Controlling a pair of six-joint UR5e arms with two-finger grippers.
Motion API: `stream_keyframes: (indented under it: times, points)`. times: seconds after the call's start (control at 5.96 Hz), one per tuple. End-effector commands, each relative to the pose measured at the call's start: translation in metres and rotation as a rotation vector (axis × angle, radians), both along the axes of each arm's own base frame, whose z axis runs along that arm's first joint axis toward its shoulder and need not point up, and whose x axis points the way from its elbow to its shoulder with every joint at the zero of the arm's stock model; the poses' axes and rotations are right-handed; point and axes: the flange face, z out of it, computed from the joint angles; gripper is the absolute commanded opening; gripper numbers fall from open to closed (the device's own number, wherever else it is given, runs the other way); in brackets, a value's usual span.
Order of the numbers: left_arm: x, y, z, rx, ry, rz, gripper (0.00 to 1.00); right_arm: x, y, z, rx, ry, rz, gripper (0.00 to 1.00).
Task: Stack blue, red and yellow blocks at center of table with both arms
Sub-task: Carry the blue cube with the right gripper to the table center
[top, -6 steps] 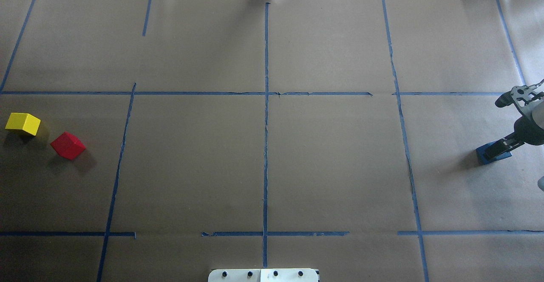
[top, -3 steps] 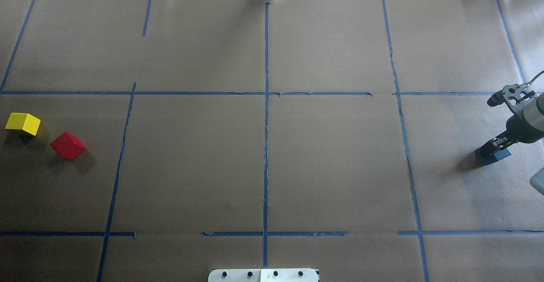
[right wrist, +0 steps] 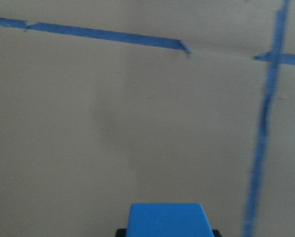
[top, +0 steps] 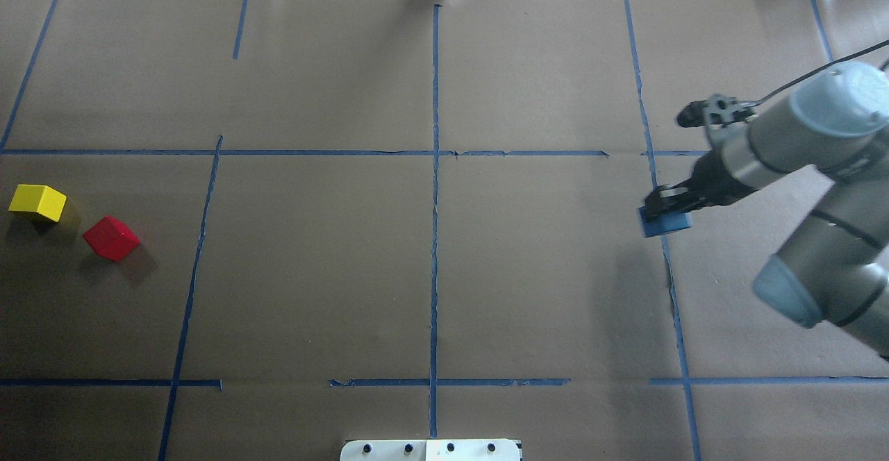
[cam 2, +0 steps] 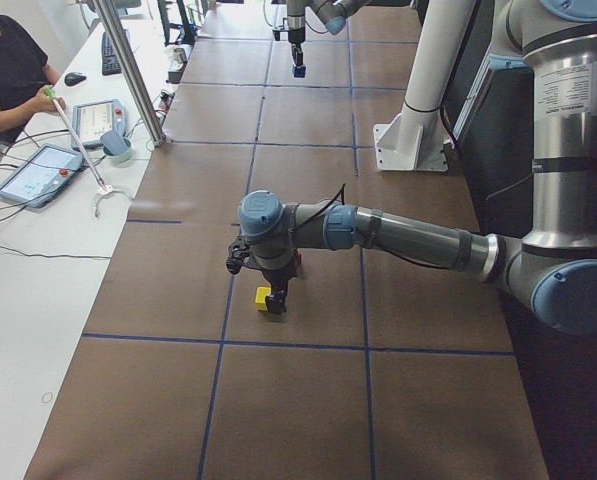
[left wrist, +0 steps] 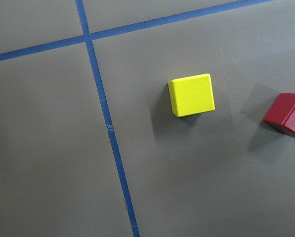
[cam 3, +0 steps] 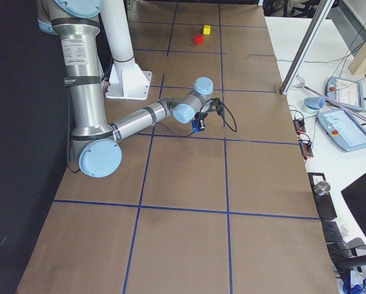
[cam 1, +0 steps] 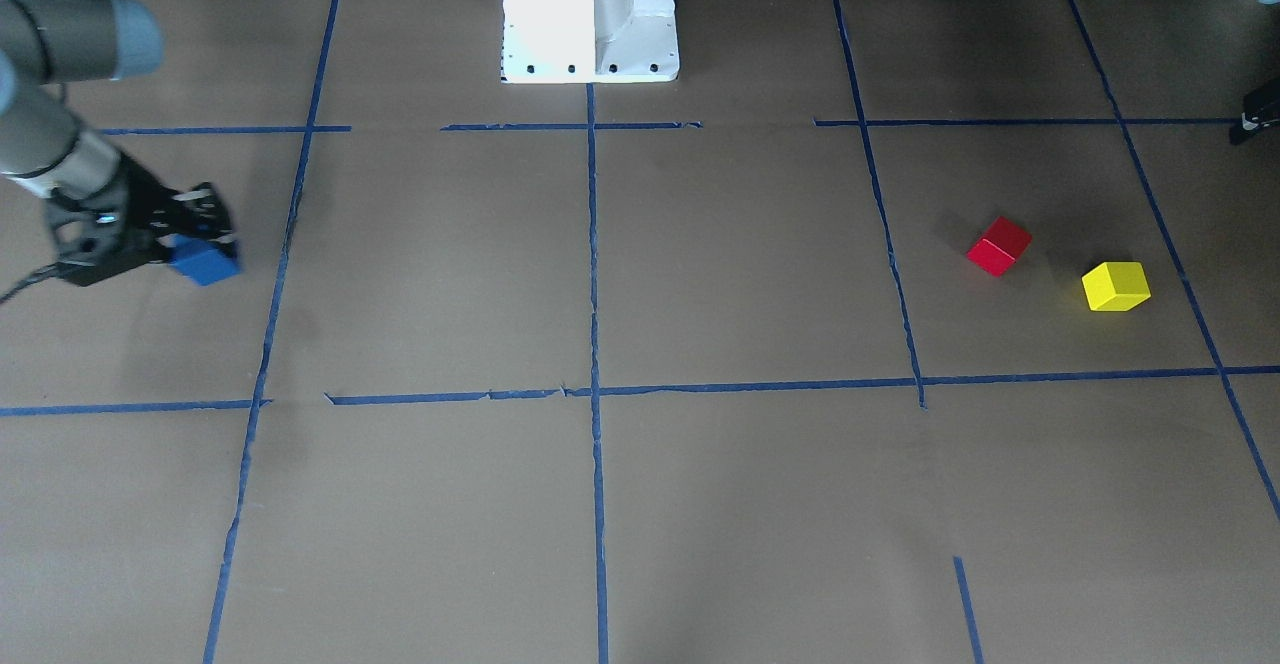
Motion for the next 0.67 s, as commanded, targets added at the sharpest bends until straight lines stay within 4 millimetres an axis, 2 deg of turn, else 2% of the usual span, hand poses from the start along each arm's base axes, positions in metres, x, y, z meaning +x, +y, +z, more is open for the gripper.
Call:
stream_keyframes:
  times: [0.0, 0.17, 0.34, 0.5]
  points:
    - [0.0, 0.0, 0.0, 0.0, 0.0, 0.0, 1.0, -0.144, 0.026, -0.138, -0.147, -0.009, 0.162, 0.0]
    - [0.0, 0.0, -0.001, 0.001, 0.0, -0.001, 1.0, -0.193, 0.006, -0.173, -0.21, 0.021, 0.204, 0.01]
    - [0.0, 0.0, -0.005, 0.007, 0.001, -0.002, 1.0, -0.229, 0.002, -0.188, -0.221, 0.046, 0.239, 0.01]
    - [0.0, 0.0, -0.005, 0.007, 0.001, -0.002, 1.0, -0.245, 0.002, -0.19, -0.22, 0.062, 0.238, 0.02]
